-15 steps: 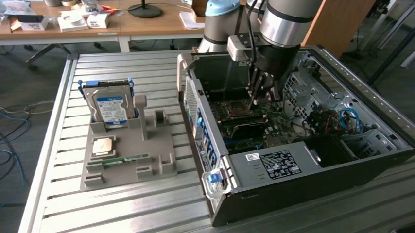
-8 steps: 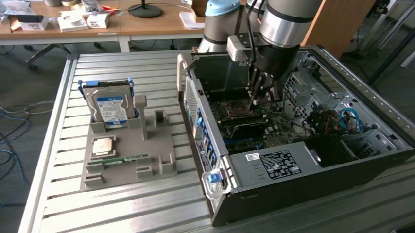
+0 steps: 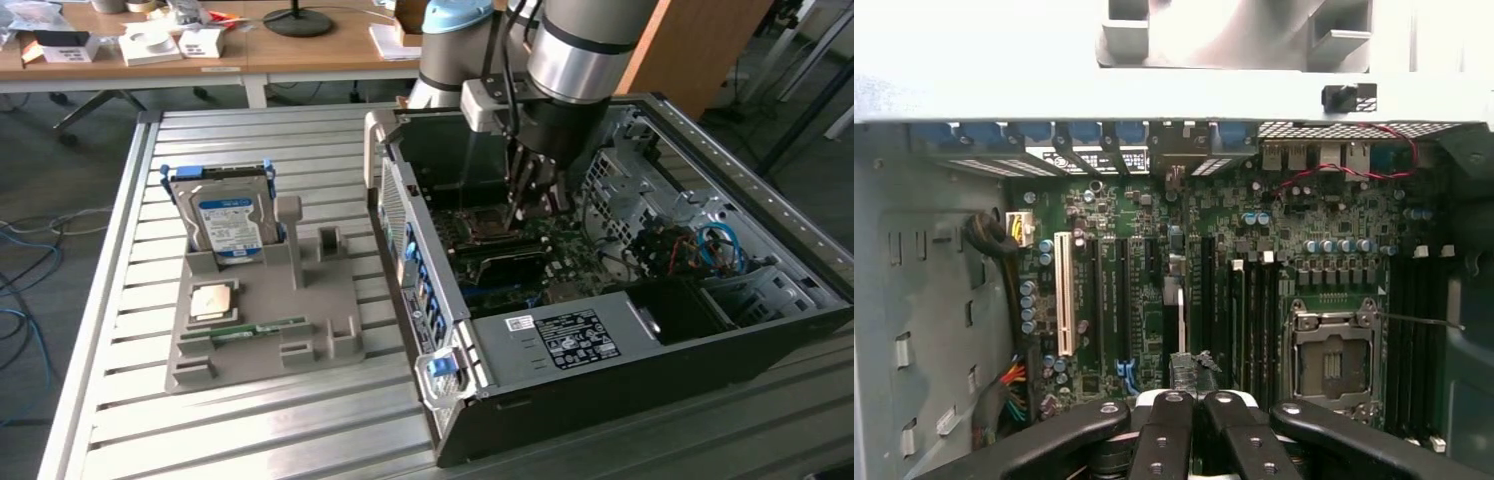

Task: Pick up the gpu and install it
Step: 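Press down on the gpu until it lock into place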

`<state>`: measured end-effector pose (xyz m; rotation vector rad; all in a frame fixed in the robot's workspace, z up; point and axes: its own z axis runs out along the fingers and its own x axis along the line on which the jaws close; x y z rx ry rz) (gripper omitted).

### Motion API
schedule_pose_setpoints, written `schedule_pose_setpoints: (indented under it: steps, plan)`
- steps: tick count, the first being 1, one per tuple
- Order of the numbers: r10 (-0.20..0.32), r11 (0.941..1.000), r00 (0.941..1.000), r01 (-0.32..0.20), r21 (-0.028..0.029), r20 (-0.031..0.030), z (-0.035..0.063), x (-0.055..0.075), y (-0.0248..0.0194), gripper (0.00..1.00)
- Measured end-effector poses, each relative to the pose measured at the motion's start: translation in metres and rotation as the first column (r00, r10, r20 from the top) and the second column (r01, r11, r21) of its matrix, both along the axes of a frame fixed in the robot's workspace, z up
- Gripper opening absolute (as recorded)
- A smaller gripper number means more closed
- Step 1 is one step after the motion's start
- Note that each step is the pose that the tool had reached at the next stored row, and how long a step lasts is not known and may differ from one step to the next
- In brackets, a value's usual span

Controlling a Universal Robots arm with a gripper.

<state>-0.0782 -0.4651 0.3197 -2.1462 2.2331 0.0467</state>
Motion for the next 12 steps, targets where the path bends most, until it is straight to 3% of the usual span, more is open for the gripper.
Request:
schedule_pose_setpoints:
  steps: [5,12]
  plan:
    - [0.0,1.0,1.0,0.0,0.0001,0.0002,-0.0004,-0.0001,0.0003,0.1]
    - [0.0,1.0,1.0,0.0,0.0002,0.0001,-0.0017,-0.001,0.0042,0.1]
